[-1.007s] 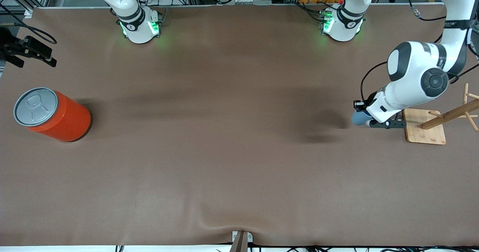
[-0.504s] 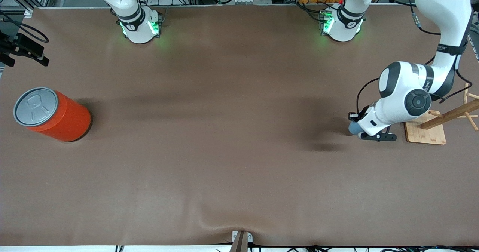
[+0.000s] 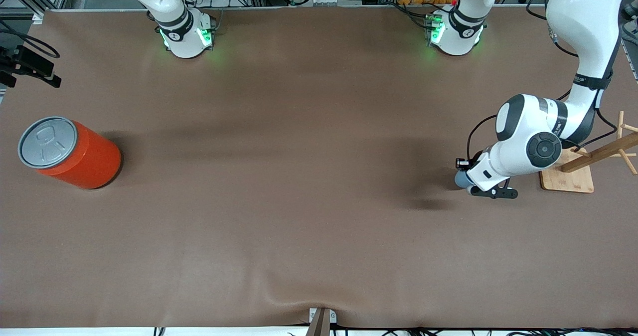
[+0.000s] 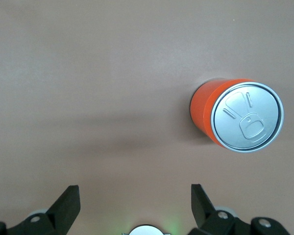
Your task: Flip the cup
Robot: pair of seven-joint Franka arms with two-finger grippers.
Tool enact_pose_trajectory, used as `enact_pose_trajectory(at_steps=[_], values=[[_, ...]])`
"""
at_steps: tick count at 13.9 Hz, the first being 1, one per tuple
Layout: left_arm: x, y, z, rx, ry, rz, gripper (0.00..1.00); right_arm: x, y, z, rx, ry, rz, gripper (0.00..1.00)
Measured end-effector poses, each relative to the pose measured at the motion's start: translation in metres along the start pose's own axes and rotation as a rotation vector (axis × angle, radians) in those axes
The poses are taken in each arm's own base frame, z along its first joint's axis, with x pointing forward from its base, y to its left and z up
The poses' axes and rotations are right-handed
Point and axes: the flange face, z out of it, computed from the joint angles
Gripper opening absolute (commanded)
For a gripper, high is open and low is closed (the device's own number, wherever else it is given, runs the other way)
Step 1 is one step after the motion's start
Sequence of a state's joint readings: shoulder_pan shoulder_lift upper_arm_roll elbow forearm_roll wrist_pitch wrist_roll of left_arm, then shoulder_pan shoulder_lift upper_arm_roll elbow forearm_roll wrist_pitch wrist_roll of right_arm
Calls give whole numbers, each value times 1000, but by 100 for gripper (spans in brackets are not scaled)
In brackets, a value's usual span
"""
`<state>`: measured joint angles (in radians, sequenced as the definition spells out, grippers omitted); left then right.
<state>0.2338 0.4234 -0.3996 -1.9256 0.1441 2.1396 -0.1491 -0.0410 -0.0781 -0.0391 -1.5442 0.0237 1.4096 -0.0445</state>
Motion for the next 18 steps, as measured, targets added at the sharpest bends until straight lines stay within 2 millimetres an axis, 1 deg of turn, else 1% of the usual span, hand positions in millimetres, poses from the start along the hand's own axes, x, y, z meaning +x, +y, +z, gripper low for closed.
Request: enact_pose_trajectory(at_steps=[1,2,3,5,6,8,10,11,12,14,16,18], values=[[4,-1,-9,0,16,-3,100,1,-1,2,0,-6,-1,100],[9,-4,-25,2,33,-8,100,3,-1,5,0,-15,-2,100],[15,-7,-48,7,55,-13,100,6,-2,9,0,-24,-4,100],[18,-12,-108,25,87,-16,100,12,-3,17,0,-37,-5,100],[15,-13,-142,37,92,-18,100,14,-3,20,0,-40,-6,100],[-3,-11,-213,62,110,-22,100,17,-3,23,-1,-40,-6,100],[-25,-8,-271,84,172,-28,100,18,-3,22,-1,-34,-7,100],[-39,-4,-295,97,203,-31,100,18,-4,22,-1,-29,-8,100],[-53,0,-312,110,217,-32,100,19,-5,22,-2,-26,-10,100],[-77,7,-336,121,225,-35,100,19,-5,22,-2,-25,-11,100],[-89,11,-349,120,239,-34,100,20,-6,23,-2,-26,-12,100],[-91,12,-352,122,244,-33,100,20,-7,23,-2,-25,-14,100]])
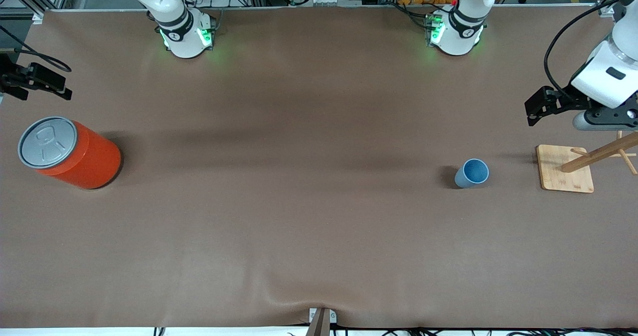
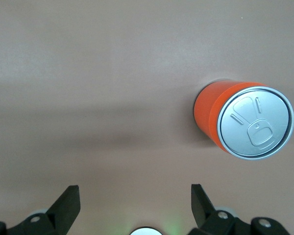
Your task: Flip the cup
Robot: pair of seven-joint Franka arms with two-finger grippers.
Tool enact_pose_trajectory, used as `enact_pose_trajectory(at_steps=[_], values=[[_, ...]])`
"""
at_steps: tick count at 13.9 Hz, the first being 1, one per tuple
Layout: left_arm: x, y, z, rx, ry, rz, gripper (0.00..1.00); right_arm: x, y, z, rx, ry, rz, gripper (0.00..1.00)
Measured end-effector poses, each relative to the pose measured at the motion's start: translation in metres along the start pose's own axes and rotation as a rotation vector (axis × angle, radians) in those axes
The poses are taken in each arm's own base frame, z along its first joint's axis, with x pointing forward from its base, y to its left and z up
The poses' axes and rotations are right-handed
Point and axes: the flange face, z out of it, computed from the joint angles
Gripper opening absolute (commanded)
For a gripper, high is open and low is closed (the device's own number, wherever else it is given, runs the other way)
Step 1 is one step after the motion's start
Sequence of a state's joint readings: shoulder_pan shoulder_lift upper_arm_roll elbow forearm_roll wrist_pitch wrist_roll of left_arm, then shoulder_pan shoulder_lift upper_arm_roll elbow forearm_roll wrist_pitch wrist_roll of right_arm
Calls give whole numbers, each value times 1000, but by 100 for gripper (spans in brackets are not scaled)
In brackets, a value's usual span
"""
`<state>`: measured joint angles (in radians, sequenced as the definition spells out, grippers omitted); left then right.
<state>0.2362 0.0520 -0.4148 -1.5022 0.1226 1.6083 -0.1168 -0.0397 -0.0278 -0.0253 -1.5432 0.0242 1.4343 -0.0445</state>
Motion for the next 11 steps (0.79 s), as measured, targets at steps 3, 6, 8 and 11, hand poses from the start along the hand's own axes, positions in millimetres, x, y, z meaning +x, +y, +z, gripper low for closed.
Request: enact_pose_trajectory(at_steps=[3,6,8,11], values=[[0,-1,0,0,2,15,100,2,-1,2,0,-4,-1,100],[-4,-6,-14,-7,20,83,100,3,-1,3,0,-4,-1,100],[-15,-12,-17,-42,-29,84,100,3,-1,3,0,-4,-1,100],[-29,-16,-15,-60,-63,73,100,3,-1,3,0,-4,-2,100]])
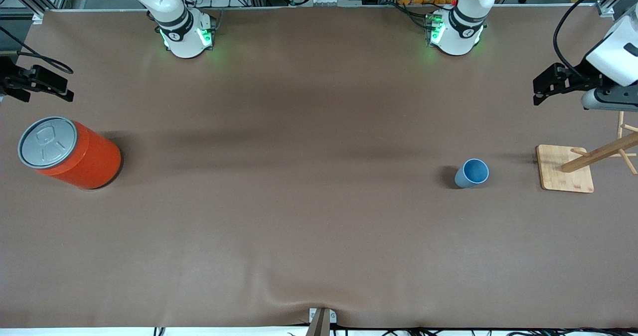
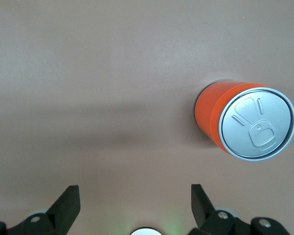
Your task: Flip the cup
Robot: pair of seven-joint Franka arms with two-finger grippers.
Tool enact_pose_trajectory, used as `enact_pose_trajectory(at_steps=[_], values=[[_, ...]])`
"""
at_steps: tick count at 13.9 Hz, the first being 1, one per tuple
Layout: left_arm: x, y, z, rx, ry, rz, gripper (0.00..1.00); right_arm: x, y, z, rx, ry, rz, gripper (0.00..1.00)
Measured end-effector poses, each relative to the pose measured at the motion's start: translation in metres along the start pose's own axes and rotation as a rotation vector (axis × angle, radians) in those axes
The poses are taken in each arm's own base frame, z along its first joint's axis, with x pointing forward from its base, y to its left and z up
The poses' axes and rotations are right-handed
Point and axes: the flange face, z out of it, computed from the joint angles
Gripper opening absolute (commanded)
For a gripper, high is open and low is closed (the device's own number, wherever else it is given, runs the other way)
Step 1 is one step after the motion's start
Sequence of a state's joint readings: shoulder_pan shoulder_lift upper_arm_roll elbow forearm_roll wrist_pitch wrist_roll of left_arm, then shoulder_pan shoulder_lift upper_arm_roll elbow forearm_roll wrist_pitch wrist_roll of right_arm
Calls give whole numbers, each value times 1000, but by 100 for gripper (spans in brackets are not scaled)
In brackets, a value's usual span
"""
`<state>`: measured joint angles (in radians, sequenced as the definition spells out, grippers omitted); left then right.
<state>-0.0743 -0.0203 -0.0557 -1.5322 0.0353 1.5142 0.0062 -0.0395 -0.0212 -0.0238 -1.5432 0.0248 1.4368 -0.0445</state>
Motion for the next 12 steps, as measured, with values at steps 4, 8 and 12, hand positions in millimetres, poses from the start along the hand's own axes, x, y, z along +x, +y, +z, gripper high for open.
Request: enact_pose_trajectory(at_steps=[4,8,12], values=[[-28,15,-1,1,4,5,100,0,0,0,0,0,-1,100],[-39,15,-13,0,34,2,100,0,-3,0,-1,-1,-6,100],[-39,4,-12,-2,27,-17,100,0,-4,0,-1,-1,-7,100]])
